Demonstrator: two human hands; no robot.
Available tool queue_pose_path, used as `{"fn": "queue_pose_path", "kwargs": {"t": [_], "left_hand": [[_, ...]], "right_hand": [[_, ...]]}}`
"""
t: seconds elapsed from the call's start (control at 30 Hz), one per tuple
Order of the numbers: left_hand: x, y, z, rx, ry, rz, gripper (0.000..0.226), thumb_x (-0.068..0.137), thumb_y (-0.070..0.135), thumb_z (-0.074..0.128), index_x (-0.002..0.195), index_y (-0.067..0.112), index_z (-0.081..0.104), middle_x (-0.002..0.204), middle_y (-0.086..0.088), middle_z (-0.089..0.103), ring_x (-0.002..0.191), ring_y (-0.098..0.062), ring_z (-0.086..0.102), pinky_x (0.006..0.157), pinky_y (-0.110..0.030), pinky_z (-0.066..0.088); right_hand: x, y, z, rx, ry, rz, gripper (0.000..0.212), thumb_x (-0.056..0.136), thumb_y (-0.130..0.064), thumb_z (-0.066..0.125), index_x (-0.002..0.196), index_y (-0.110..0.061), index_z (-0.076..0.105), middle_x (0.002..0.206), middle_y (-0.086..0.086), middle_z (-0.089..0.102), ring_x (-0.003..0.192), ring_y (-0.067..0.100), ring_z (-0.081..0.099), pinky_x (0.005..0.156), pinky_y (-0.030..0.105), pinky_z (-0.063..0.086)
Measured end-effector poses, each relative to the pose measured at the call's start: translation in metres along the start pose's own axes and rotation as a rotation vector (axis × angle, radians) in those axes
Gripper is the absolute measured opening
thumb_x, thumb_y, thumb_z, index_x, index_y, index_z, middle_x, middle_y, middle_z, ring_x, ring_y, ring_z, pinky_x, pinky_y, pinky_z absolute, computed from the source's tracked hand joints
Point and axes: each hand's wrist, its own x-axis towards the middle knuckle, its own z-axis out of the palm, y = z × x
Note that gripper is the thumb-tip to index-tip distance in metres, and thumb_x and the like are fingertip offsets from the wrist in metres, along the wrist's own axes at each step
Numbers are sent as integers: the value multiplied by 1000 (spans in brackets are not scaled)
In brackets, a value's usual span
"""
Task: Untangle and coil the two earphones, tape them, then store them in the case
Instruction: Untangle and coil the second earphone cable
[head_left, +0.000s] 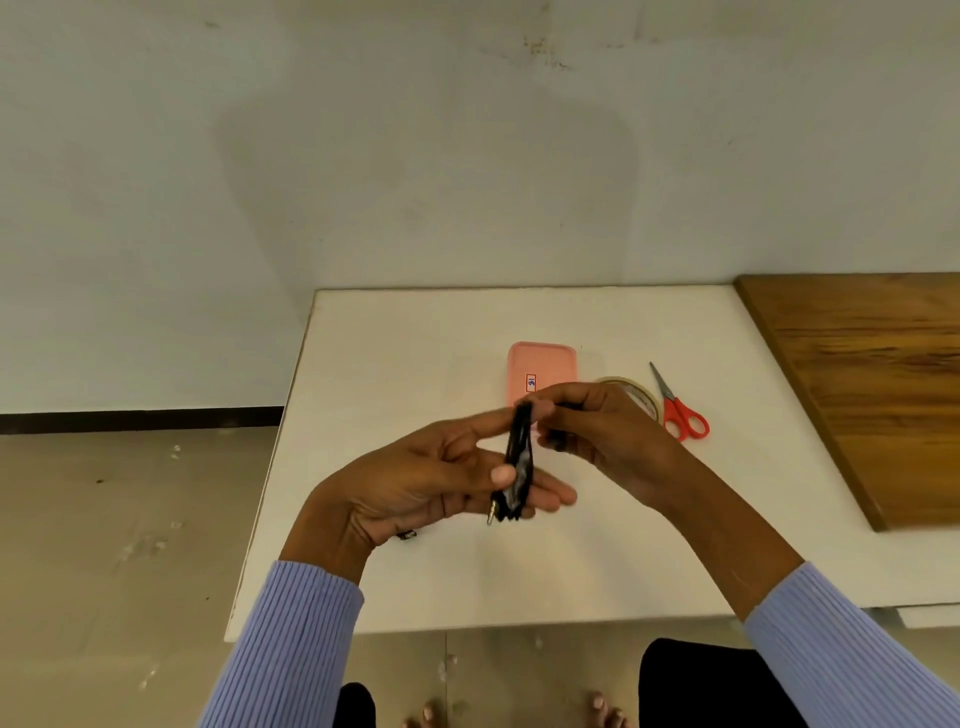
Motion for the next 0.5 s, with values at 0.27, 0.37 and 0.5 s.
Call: {"fn": "queue_pose_path", "kwargs": {"t": [0.27, 0.37, 0.5], "left_hand": [[4, -2, -7, -176, 229, 86, 50, 87, 0, 50, 134, 12, 45, 107, -21, 68, 98, -24, 68, 81, -29, 53], [4, -2, -7, -173, 271, 88, 50, 84, 1, 49, 133, 13, 45, 104, -18, 70, 94, -22, 69, 79, -28, 54], [6, -3, -5, -202, 290, 74, 50, 82, 2, 51, 131, 12, 47, 100, -16, 71, 91, -20, 70, 77, -28, 55]], "right_hand": [[-6, 9, 29, 435, 12, 217, 6, 82, -9, 60, 86, -5, 62, 52, -2, 52, 55, 9, 53, 74, 28, 47], [-5, 9, 32, 474, 4, 246, 7, 82, -6, 59, 89, -6, 61, 52, -5, 55, 51, 6, 54, 65, 21, 48], [-5, 11, 33, 341, 55, 268, 10, 86, -6, 58, 95, -7, 63, 56, -6, 56, 53, 5, 52, 59, 20, 45]]}}
